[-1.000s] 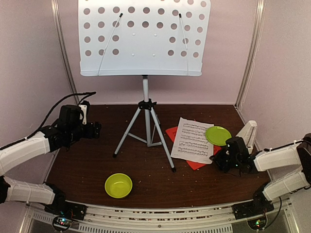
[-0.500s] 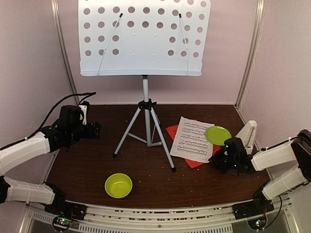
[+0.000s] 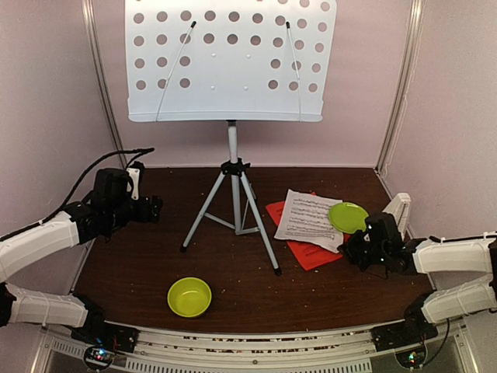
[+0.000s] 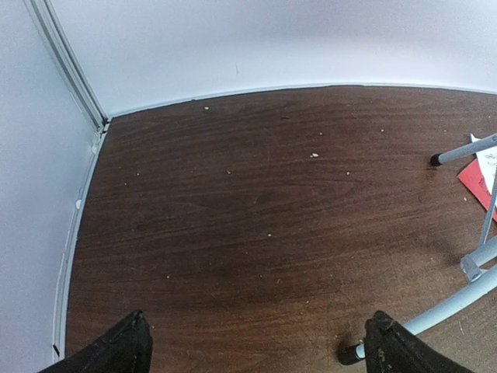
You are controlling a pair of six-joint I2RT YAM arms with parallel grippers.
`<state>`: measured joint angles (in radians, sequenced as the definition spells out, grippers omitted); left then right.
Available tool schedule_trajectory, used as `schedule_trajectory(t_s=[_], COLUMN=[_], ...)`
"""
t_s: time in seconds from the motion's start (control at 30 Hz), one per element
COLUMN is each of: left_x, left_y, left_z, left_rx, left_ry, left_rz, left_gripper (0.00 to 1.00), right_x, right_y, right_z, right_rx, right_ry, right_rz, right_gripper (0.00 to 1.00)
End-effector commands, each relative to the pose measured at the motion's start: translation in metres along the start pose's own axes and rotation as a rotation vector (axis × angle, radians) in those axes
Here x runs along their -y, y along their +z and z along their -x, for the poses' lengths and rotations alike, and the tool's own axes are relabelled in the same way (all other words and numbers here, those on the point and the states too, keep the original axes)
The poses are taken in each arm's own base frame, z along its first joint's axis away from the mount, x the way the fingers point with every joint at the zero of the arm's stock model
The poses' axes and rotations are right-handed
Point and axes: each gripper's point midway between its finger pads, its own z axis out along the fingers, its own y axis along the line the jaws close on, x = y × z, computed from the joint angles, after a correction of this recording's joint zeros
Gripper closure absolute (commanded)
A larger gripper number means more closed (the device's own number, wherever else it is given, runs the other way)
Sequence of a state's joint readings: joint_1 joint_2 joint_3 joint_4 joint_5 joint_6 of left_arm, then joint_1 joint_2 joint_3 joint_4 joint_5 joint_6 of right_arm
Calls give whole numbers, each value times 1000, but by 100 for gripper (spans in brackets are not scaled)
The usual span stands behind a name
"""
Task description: Set up the instrument practice props
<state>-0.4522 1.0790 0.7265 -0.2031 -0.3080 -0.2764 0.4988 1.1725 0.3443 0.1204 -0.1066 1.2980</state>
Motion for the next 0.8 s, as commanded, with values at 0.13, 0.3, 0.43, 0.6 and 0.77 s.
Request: schedule_trajectory(t_s=[0.13, 0.3, 0.43, 0.6, 0.77], left_x=[11, 14, 27, 63, 110], left_y=[-24, -50, -69, -89, -98], left_z=[21, 26, 32, 37, 39], left_rx=[97, 165, 204, 222, 188], left_ry=[23, 57, 60, 154, 330], left_rz=[-109, -169, -257, -395, -484], left_gripper=[2, 2, 2, 2, 2], right_x=[-51, -89, -107, -130, -149], right_y=[-17, -34, -45, -63, -79], right_z=[8, 6, 6, 3, -7], right_rx=[3, -14, -13, -20, -55], right_ry=[-32, -37, -41, -74, -112], right_rz=[117, 206, 240, 277, 314], right_gripper=[100, 100, 100, 100, 100])
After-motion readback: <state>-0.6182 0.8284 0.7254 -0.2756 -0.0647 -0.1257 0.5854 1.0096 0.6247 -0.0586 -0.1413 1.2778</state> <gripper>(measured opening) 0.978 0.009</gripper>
